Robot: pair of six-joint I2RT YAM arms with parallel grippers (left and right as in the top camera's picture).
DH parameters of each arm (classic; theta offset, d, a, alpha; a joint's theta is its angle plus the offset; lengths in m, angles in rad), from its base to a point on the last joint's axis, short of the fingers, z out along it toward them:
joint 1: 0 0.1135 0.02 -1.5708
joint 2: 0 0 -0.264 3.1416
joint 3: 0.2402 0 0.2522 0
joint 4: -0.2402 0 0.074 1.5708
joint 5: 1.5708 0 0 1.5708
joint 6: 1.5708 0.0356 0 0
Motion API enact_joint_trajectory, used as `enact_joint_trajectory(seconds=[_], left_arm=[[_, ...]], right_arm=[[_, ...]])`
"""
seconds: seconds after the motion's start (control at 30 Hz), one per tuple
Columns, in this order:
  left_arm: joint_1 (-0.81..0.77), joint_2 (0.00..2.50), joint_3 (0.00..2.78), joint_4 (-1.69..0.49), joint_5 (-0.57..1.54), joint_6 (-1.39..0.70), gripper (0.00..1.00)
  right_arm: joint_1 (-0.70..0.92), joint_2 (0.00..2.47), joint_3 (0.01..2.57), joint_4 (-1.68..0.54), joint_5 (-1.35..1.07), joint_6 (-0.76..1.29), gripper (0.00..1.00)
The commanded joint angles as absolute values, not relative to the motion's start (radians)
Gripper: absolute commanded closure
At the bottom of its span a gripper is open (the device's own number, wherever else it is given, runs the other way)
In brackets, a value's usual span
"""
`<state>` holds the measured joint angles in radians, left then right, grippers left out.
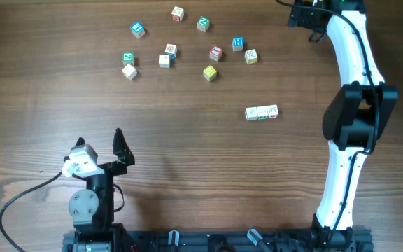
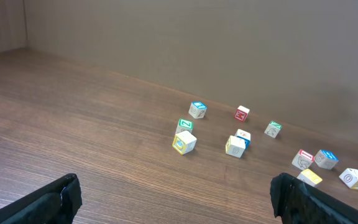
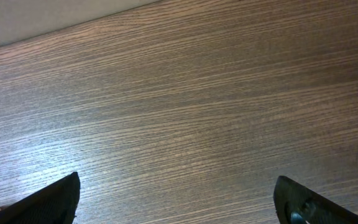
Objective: Form a horizontal line
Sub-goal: 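Raise the left arm and reach toward the block cluster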
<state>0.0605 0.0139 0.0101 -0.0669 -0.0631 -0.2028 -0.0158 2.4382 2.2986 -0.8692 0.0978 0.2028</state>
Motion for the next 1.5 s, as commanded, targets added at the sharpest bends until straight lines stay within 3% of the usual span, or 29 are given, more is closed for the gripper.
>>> enact_joint_trajectory(seconds=[0.0,0.23,0.33,0.5,0.9,1.2,1.23,1.27,1.3,1.33,1.37,1.47], left_arm=[[0.057,0.007,0.006,-0.039,-0.119,-0.187,0.00],[0.057,0.007,0.006,0.062,-0.133,-0.186,0.00],[0.057,0.007,0.048,0.082,0.015,-0.187,0.00],[0.057,0.053,0.289,-0.192,0.044,-0.189,0.00],[0.057,0.976,1.290,-0.878,0.220,-0.186,0.00],[0.057,1.248,1.374,-0.834,0.220,-0.187,0.00],[0.057,1.265,1.374,-0.815,0.220,-0.187,0.05],[0.057,1.282,1.374,-0.794,0.220,-0.187,0.26],[0.057,1.301,1.374,-0.769,0.220,-0.187,0.47],[0.057,1.323,1.374,-0.746,0.220,-0.187,0.84],[0.057,1.341,1.374,-0.728,0.220,-0.187,0.96],[0.057,1.392,1.374,-0.676,0.220,-0.195,0.96]], right_arm=[[-0.011,2.431,2.302,-0.864,0.096,0.189,0.00],[-0.011,2.431,2.302,-0.864,0.096,0.189,0.00],[-0.011,2.431,2.302,-0.864,0.096,0.190,0.00],[-0.011,2.431,2.302,-0.864,0.096,0.190,0.00],[-0.011,2.431,2.302,-0.864,0.096,0.190,0.00],[-0.011,2.431,2.302,-0.864,0.096,0.190,0.00],[-0.011,2.431,2.302,-0.864,0.096,0.190,0.00],[-0.011,2.431,2.302,-0.864,0.096,0.190,0.00],[-0.011,2.431,2.302,-0.864,0.096,0.189,0.00],[-0.011,2.431,2.302,-0.864,0.096,0.190,0.00],[-0.011,2.431,2.302,-0.864,0.096,0.189,0.00],[-0.011,2.431,2.302,-0.864,0.096,0.190,0.00]])
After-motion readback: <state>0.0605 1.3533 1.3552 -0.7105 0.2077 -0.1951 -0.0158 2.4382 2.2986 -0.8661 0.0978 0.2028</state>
